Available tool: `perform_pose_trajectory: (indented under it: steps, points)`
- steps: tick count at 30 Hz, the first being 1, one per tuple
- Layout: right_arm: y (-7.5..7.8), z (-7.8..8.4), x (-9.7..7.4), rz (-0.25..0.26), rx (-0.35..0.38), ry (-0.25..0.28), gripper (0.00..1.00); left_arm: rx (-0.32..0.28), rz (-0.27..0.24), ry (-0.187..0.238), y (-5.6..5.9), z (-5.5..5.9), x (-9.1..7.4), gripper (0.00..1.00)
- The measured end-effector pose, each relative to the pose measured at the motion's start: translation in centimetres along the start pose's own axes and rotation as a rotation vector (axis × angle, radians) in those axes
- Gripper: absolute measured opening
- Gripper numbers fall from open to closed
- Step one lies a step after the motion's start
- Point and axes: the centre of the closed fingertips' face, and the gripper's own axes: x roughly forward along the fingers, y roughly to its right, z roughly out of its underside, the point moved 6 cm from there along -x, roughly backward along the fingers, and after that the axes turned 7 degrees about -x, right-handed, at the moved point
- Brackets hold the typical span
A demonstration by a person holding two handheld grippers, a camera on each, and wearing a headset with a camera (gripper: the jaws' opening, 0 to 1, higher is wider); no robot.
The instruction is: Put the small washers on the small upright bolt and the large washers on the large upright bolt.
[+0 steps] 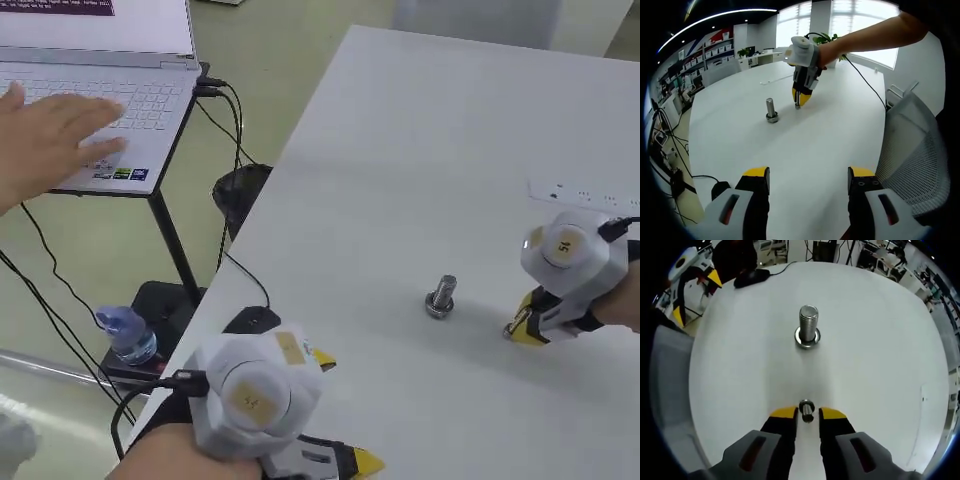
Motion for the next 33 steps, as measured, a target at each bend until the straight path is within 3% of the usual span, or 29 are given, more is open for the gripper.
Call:
perform_pose_trajectory:
  steps: [8,14,18,25,29,33]
  points:
    - [-0.2,0.0,-1.1,0.025,-0.006,0.040,0.27,0.007,-0.014,0.013,-0.1,-0.3,-0.1,0.67]
    - [-0.3,-0.2,-2.8,0.067,0.057,0.139,0.32,0.003,-0.023,0.023,-0.1,-0.9,-0.1,0.67]
    - [-0.6,0.2,-4.1,0.089,0.078,0.167,0.35,-0.013,-0.020,0.040,-0.1,-1.6,0.0,0.68]
    - [-1.9,0.6,-6.7,0.127,0.177,0.306,0.43,-0.015,-0.027,0.055,0.2,-2.5,-0.2,0.68]
    - [-3.1,1.5,-8.3,0.155,0.188,0.362,0.46,-0.020,-0.034,0.061,0.3,-2.6,-0.3,0.68]
    - [-4.3,2.2,-9.8,0.188,0.227,0.456,0.50,-0.029,-0.044,0.074,0.5,-2.8,-0.7,0.69]
